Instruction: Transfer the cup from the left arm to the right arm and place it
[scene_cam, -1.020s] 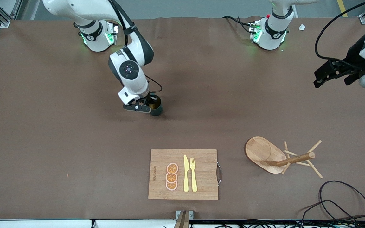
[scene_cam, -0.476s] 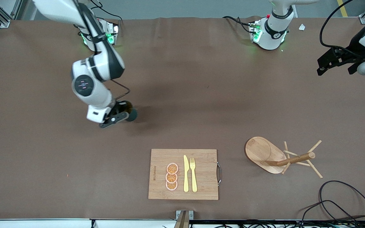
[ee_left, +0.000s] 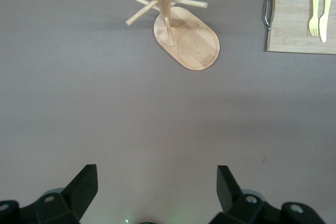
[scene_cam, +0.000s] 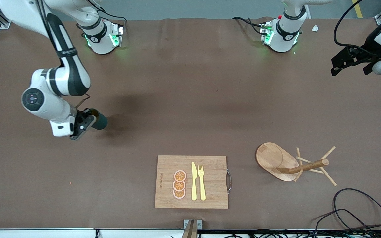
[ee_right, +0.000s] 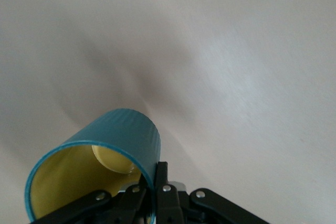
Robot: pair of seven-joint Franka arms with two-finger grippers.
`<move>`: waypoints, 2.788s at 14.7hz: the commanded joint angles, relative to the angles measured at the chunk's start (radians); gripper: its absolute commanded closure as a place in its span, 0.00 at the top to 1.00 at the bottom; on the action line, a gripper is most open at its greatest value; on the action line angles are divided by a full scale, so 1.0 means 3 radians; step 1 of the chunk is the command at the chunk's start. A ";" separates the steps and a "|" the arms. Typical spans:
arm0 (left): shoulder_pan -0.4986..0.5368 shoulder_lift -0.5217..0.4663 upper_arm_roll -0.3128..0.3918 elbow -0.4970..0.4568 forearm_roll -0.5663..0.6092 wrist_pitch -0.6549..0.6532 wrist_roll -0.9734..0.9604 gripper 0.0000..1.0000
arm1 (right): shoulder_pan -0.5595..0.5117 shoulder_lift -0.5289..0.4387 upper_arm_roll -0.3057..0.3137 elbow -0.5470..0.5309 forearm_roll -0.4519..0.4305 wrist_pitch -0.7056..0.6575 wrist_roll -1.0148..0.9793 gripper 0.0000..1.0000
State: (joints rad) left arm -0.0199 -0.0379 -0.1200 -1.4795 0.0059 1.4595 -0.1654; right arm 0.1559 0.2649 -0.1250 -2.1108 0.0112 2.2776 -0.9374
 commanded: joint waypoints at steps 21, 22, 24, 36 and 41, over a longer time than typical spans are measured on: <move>0.0031 0.0034 0.0032 -0.0028 -0.0076 0.0018 0.0060 1.00 | -0.0760 -0.0014 0.0079 -0.0583 -0.0088 0.0856 -0.1477 1.00; 0.0031 0.0034 0.0032 -0.0028 -0.0071 0.0018 0.0060 1.00 | -0.0755 -0.0029 0.0079 -0.0563 -0.0088 0.0759 -0.1371 1.00; 0.0031 0.0034 0.0032 -0.0028 -0.0071 0.0023 0.0060 1.00 | -0.0724 -0.0126 0.0100 -0.0456 -0.0088 0.0392 -0.0948 1.00; 0.0026 0.0106 0.0032 0.0033 -0.0030 0.0085 0.0050 1.00 | -0.0555 -0.0698 0.0105 0.1099 -0.0058 -0.2023 0.1766 1.00; 0.0031 0.0116 0.0032 0.0038 -0.0060 0.0085 0.0055 1.00 | -0.0509 -0.0914 0.0125 0.1216 -0.0058 -0.2283 0.2230 1.00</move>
State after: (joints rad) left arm -0.0149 -0.0104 -0.1119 -1.4861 0.0005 1.4852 -0.1647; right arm -0.0002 0.0208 -0.0905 -1.7597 -0.0015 1.6266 -0.3039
